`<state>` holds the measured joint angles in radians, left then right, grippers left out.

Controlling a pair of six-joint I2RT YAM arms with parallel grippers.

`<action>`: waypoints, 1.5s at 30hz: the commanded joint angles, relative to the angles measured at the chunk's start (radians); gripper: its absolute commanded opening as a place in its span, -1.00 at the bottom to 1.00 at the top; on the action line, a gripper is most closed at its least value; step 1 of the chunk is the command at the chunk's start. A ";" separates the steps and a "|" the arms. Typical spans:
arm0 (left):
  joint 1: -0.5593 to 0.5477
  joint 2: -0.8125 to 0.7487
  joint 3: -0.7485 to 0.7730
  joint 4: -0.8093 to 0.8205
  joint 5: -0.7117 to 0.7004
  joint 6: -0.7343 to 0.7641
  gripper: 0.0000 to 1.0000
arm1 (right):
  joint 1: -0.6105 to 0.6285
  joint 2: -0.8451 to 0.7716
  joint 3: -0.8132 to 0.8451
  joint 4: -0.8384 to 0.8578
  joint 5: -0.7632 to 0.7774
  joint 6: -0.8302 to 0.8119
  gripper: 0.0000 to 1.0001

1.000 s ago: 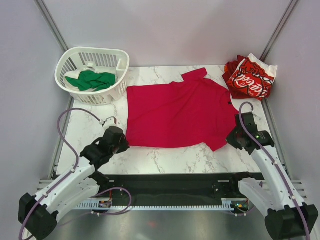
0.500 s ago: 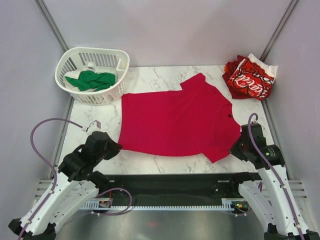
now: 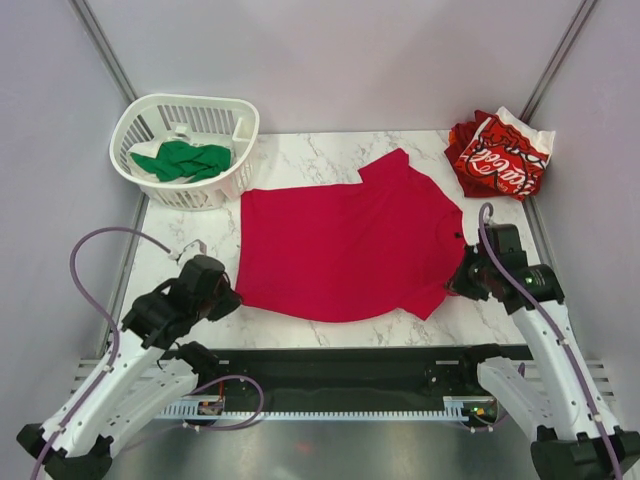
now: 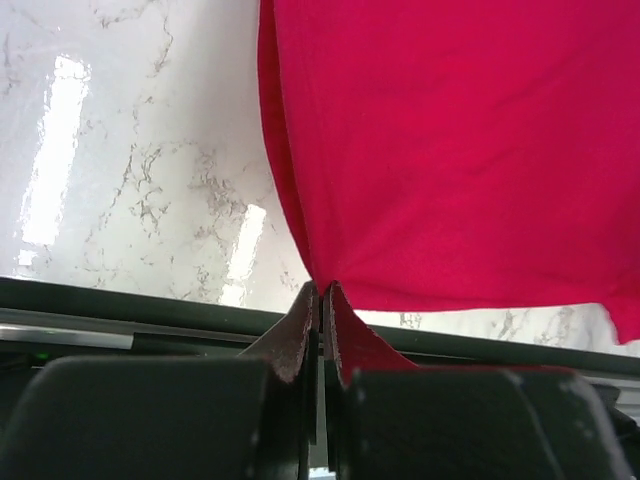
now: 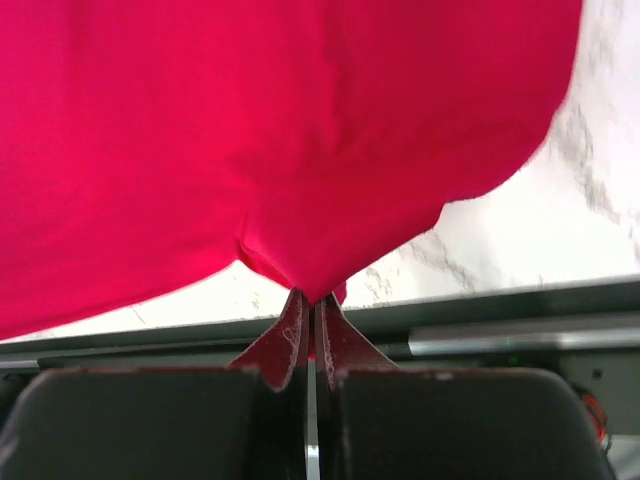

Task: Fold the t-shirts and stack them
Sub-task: Fold the tshirt

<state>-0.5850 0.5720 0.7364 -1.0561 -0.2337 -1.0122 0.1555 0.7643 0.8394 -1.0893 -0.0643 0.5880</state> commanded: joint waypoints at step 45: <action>0.418 1.124 0.512 0.374 0.174 0.612 -0.94 | -0.008 1.236 0.891 0.201 0.362 -0.218 -1.00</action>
<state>-0.1841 1.6787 1.1770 -0.7044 -0.0967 -0.4641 0.1589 2.0033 1.6665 -0.8513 0.1837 0.3500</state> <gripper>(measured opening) 0.043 0.014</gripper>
